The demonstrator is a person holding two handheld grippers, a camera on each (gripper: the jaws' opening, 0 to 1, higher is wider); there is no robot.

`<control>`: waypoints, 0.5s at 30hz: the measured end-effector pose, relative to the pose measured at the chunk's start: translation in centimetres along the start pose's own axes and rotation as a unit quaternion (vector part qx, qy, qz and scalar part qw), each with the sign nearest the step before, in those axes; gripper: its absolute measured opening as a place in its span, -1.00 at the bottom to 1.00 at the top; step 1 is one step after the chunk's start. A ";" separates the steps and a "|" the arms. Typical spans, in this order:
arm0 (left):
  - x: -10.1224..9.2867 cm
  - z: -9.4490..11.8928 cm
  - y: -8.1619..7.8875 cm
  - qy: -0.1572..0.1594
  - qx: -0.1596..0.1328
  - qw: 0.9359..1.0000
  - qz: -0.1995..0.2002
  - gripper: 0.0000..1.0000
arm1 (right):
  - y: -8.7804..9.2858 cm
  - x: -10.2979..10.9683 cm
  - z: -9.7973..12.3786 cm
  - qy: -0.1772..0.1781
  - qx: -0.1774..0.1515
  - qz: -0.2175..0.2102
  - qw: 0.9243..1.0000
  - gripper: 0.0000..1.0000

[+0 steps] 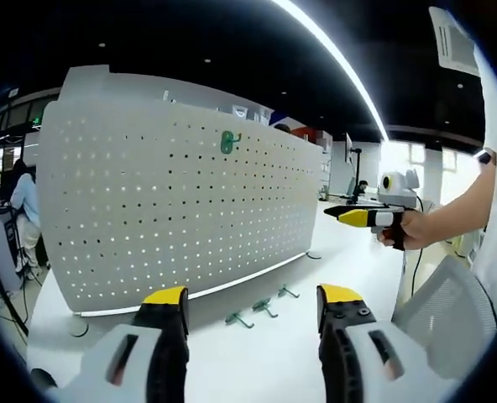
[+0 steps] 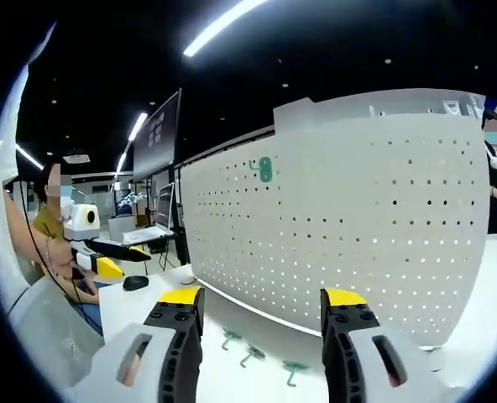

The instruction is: Insert the hook assembly into the mounting plate slot until the hook locks in place.

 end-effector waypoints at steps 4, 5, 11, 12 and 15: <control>0.2 0.0 0.3 0.001 0.003 1.000 0.002 0.27 | 0.8 -0.2 1.0 0.003 0.013 -0.001 1.000 0.12; 0.2 0.0 0.3 0.001 0.004 1.000 0.002 0.27 | 0.9 -0.2 1.1 0.003 0.014 -0.001 1.000 0.12; 0.2 0.1 1.0 0.006 0.012 1.000 0.007 0.29 | 1.6 -0.8 2.4 0.014 0.025 -0.003 1.000 0.13; 0.2 0.2 1.2 0.006 0.011 1.000 0.009 0.29 | 1.9 -0.8 2.7 0.014 0.029 -0.002 0.999 0.13; 0.3 0.3 1.4 0.007 0.015 1.000 0.011 0.29 | 2.2 -0.9 3.4 0.015 0.037 0.000 0.999 0.13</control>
Point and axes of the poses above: the point that each gripper's makers call its tool centre point, and the gripper's own axes: z roughly backward along the fingers, x roughly to its left, y roughly out of its underside, the point moved 4 cm from there along z, roughly backward along the fingers, and after that the axes turned 3 degrees about -x, right-handed, at the moved point
